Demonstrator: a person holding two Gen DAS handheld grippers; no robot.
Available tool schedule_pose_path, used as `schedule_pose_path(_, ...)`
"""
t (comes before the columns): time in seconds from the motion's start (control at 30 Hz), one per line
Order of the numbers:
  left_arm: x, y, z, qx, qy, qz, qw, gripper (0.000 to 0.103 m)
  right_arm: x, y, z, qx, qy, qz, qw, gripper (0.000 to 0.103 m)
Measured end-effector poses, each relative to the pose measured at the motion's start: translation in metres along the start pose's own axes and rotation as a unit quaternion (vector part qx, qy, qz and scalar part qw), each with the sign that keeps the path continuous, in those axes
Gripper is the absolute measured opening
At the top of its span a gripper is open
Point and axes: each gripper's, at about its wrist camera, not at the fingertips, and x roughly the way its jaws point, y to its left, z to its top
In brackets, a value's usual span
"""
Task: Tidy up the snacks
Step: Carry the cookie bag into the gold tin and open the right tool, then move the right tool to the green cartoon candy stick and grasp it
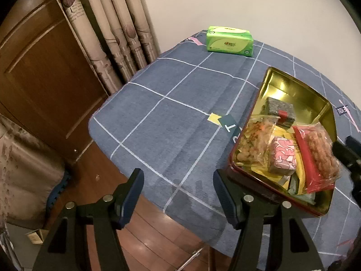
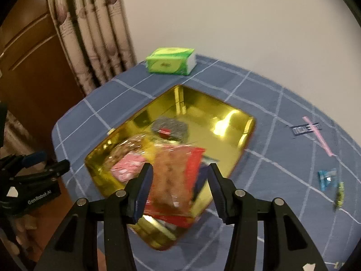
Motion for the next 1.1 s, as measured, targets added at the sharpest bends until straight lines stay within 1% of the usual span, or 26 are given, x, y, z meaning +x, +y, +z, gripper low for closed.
schedule_pose_path(0.07, 0.0, 0.0, 0.0, -0.001, 0.0, 0.0, 1.0, 0.065, -0.007, -0.013, -0.001, 0.008, -0.009, -0.006, 1.0, 0.05)
schedule_pose_path(0.23, -0.001, 0.0, -0.001, 0.001, -0.001, 0.0, 1.0, 0.065, -0.019, -0.054, -0.014, 0.029, -0.014, -0.047, 0.998, 0.05)
schedule_pose_path(0.37, -0.002, -0.003, -0.003, 0.011, -0.006, 0.004, 0.9999, 0.065, -0.027, -0.103, -0.033, 0.057, -0.008, -0.089, 0.994, 0.05)
schedule_pose_path(0.53, -0.004, -0.005, -0.004, 0.014, -0.013, 0.005, 0.9998, 0.065, -0.034, -0.172, -0.059, 0.105, 0.004, -0.141, 0.984, 0.05)
schedule_pose_path(0.7, -0.016, -0.002, -0.001, -0.002, -0.044, 0.016, 0.9989, 0.065, -0.04, -0.232, -0.081, 0.153, 0.011, -0.176, 0.972, 0.05)
schedule_pose_path(0.83, -0.02, -0.008, 0.0, 0.004, -0.056, 0.022, 0.9982, 0.065, -0.035, -0.269, -0.093, 0.185, 0.014, -0.185, 0.965, 0.05)
schedule_pose_path(0.9, -0.022, -0.016, -0.001, 0.018, -0.06, 0.023, 0.9977, 0.065, -0.031, -0.288, -0.098, 0.209, 0.012, -0.177, 0.962, 0.05)
schedule_pose_path(1.0, -0.027, -0.027, -0.001, 0.033, -0.07, 0.019, 0.9968, 0.065, -0.023, -0.305, -0.1, 0.237, 0.009, -0.166, 0.957, 0.05)
schedule_pose_path(1.1, -0.037, -0.041, -0.001, 0.05, -0.085, 0.01, 0.9951, 0.065, -0.013, -0.313, -0.096, 0.243, 0.006, -0.163, 0.956, 0.05)
